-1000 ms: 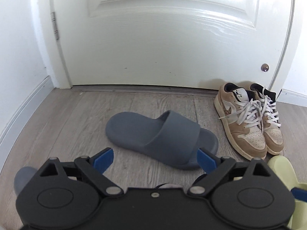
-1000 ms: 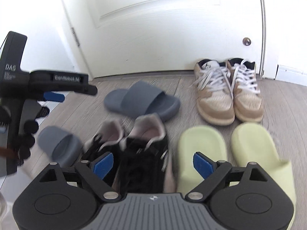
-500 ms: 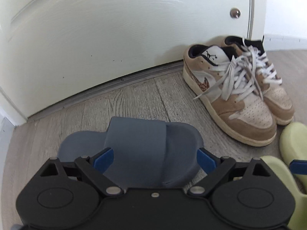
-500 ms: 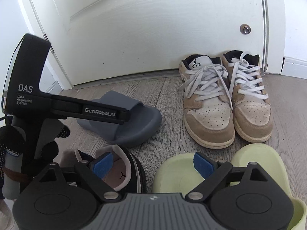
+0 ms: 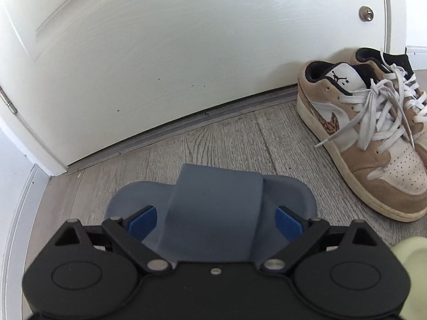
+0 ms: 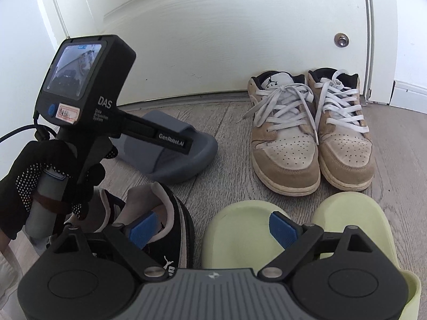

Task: Organize scattered shoes
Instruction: 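Carry the dark grey slide with the left gripper toward the tan sneakers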

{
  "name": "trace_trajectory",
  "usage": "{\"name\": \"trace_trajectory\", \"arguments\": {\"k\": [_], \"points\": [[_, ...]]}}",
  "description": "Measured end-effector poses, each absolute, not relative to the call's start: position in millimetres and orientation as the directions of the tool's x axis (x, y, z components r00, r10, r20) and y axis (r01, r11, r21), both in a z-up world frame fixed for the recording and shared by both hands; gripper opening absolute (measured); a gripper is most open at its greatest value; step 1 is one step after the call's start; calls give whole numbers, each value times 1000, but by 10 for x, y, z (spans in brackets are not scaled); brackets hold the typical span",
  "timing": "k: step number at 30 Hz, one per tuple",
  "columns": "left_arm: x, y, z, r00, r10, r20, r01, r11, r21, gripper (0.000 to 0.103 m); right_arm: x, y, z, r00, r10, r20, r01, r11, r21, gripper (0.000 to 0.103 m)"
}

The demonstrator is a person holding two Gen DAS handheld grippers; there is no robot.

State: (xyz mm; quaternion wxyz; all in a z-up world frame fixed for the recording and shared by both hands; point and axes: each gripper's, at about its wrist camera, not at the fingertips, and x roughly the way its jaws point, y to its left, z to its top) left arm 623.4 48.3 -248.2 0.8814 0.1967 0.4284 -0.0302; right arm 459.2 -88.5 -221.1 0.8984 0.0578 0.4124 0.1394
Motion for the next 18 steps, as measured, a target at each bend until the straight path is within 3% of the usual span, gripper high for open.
{"name": "trace_trajectory", "arguments": {"k": [5, 7, 13, 18], "points": [[6316, 572, -2609, 608, 114, -786, 208, 932, 296, 95, 4604, -884, -2229, 610, 321, -724, -194, 947, 256, 92], [6343, 624, -2603, 610, 102, -786, 192, 943, 272, 85, 4600, -879, -2220, 614, 319, -722, -195, 948, 253, 92], [6459, 1056, -2527, 593, 152, -791, 26, 978, 207, 83, 4583, -877, -2221, 618, 310, -722, -190, 951, 245, 92], [6286, 1518, -2583, 559, 237, -794, 0, 958, 285, 83, 4558, -871, -2189, 625, 310, -717, -200, 951, 237, 92]]}}
